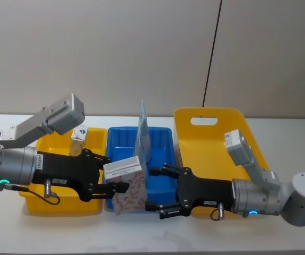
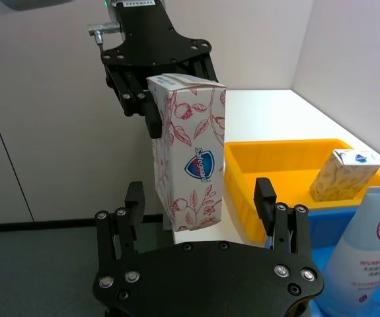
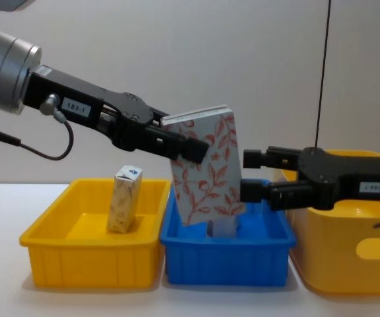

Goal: Bimanual collaborative sorting of washing and personal care products

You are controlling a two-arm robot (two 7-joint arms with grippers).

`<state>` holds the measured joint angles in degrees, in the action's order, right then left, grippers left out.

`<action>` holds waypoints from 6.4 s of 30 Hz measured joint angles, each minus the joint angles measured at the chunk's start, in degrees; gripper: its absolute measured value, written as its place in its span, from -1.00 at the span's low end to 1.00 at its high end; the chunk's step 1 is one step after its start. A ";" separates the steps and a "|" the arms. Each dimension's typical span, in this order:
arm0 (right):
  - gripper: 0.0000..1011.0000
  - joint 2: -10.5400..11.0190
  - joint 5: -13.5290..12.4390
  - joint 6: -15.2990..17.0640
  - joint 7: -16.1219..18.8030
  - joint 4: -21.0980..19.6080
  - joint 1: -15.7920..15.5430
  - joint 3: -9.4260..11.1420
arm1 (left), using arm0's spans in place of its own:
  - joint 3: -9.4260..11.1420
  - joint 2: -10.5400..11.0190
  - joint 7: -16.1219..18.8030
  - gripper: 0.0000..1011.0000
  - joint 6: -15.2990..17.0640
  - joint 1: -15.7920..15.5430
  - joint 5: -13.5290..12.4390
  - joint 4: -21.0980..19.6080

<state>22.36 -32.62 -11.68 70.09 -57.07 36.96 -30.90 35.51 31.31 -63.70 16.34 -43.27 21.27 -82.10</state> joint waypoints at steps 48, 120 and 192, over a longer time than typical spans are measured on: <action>0.11 -7.13 2.08 -6.64 1.65 12.46 7.68 -5.56 | -0.04 0.01 0.09 -0.22 0.00 -0.01 -0.01 0.00; -0.26 8.79 -5.64 -0.57 -11.70 -5.36 -3.08 1.75 | 0.00 0.00 0.00 0.98 0.00 0.00 0.00 0.00; -0.26 -11.53 15.07 -0.26 -61.39 26.40 12.85 3.38 | 0.00 0.00 0.00 0.98 0.00 0.00 0.00 0.00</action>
<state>10.84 -17.55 -11.94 8.69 -30.67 49.81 -27.52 35.51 31.31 -63.70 16.34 -43.26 21.27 -82.10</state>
